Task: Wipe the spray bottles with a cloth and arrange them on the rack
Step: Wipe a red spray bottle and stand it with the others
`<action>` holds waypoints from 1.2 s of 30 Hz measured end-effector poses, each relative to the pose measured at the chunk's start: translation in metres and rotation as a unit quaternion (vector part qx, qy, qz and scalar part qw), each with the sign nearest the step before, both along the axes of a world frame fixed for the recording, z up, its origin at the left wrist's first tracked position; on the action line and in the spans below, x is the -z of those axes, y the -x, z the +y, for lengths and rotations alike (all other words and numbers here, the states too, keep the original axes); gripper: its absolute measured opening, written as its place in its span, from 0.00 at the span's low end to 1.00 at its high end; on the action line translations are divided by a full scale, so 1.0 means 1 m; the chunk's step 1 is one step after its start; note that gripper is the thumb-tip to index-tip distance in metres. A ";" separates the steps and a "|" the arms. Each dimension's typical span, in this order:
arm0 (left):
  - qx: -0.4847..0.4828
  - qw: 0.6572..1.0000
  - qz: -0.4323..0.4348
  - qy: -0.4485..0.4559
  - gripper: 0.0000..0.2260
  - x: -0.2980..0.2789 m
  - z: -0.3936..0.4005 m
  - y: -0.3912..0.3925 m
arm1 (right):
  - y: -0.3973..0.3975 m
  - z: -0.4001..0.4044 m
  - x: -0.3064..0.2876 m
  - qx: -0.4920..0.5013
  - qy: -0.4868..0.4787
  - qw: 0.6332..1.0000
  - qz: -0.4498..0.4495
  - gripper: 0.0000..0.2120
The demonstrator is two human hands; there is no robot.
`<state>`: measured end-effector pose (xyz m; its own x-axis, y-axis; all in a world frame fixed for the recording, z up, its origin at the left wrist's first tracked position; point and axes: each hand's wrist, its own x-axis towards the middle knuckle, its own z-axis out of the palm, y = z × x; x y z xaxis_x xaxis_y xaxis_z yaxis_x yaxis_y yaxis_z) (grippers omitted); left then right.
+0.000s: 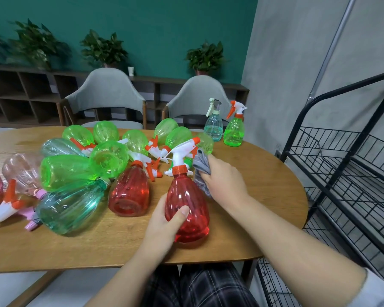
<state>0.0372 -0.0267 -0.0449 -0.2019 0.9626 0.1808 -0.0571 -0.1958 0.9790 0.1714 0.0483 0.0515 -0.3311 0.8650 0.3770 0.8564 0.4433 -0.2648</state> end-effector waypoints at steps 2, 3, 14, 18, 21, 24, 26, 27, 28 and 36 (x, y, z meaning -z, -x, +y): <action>-0.006 1.000 -0.015 0.009 0.33 -0.001 0.001 0.000 | -0.007 0.001 0.002 0.007 0.004 0.999 -0.031 0.07; -0.011 0.999 -0.027 0.017 0.32 0.000 0.001 0.001 | -0.011 0.002 0.005 0.007 0.014 0.999 -0.035 0.06; 0.003 0.998 0.054 -0.015 0.38 0.000 -0.001 -0.004 | 0.016 -0.028 0.004 -0.088 0.127 0.940 0.303 0.12; -0.005 0.993 0.110 -0.042 0.35 0.003 -0.001 -0.008 | 0.031 -0.028 0.003 -0.083 0.098 0.961 0.244 0.20; -0.002 0.987 0.150 -0.061 0.36 0.001 -0.002 -0.009 | 0.029 -0.020 0.006 -0.054 0.089 0.964 0.244 0.19; 0.004 0.981 0.187 -0.050 0.34 0.002 -0.004 -0.007 | 0.015 -0.012 0.003 -0.074 0.132 0.941 0.303 0.11; -0.006 0.982 0.188 -0.028 0.30 0.002 -0.004 -0.007 | 0.004 -0.009 -0.001 -0.086 0.159 0.928 0.325 0.09; -0.021 0.982 0.186 -0.025 0.27 0.000 -0.003 -0.009 | -0.003 -0.005 -0.003 -0.087 0.165 0.924 0.335 0.08; -0.039 0.982 0.185 -0.028 0.24 -0.002 -0.002 -0.010 | -0.009 0.000 -0.004 -0.083 0.164 0.921 0.343 0.08; -0.088 0.925 0.365 -0.049 0.09 -0.030 0.021 0.003 | -0.062 0.050 -0.002 0.046 0.114 0.922 0.366 0.17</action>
